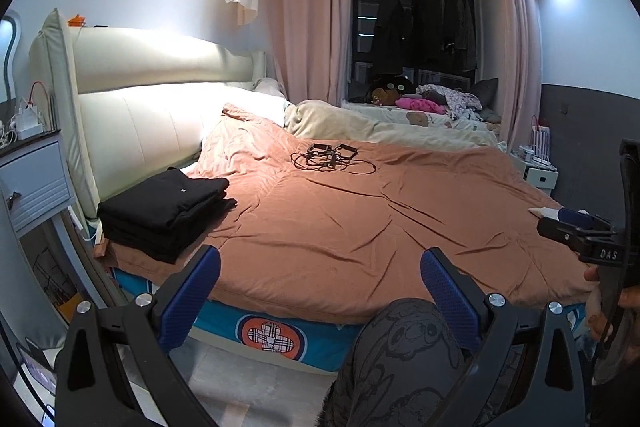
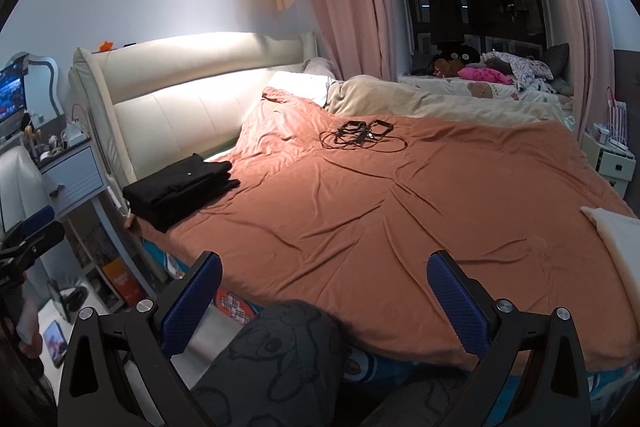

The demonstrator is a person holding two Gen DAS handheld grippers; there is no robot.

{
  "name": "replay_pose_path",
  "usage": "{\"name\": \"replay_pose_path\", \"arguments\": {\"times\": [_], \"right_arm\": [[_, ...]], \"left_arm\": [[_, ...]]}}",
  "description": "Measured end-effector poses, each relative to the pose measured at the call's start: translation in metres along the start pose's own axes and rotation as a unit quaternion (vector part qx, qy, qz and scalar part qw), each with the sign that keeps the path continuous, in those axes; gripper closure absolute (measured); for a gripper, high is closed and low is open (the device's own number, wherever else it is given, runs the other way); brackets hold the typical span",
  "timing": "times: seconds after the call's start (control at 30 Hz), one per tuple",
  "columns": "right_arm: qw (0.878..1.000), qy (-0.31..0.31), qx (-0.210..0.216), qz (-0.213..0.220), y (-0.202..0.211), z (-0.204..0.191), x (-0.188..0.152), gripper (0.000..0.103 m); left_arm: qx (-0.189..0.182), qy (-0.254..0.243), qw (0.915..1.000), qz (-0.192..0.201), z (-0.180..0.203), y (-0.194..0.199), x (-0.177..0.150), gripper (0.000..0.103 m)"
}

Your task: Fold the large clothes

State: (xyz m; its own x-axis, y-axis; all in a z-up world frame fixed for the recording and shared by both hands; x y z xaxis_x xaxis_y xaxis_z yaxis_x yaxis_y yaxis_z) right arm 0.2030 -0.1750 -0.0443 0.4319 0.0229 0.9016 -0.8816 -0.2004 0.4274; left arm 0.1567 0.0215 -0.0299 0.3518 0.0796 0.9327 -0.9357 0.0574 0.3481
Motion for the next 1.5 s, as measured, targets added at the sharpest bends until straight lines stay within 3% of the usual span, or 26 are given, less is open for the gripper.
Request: {"name": "replay_pose_path", "arguments": {"times": [1.5], "right_arm": [[1.000, -0.001, 0.003, -0.003, 0.008, 0.000, 0.000, 0.000]], "left_arm": [[0.011, -0.004, 0.9998, 0.014, 0.004, 0.012, 0.004, 0.001]]}}
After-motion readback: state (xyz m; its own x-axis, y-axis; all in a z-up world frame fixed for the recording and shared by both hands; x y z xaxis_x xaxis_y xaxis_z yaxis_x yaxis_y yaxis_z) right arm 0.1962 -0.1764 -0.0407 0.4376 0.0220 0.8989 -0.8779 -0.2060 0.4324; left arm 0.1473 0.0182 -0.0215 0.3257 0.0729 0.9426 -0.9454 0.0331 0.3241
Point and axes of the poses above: each gripper's, at about its wrist camera, not at the fingertips, and y roughly against the way its jaws point, z to its right, x to its top, the point moved 1 cm from there along -y, roughly the way its jaws point, and after that the axes turned 7 degrees about -x, right-handed, at the moved point
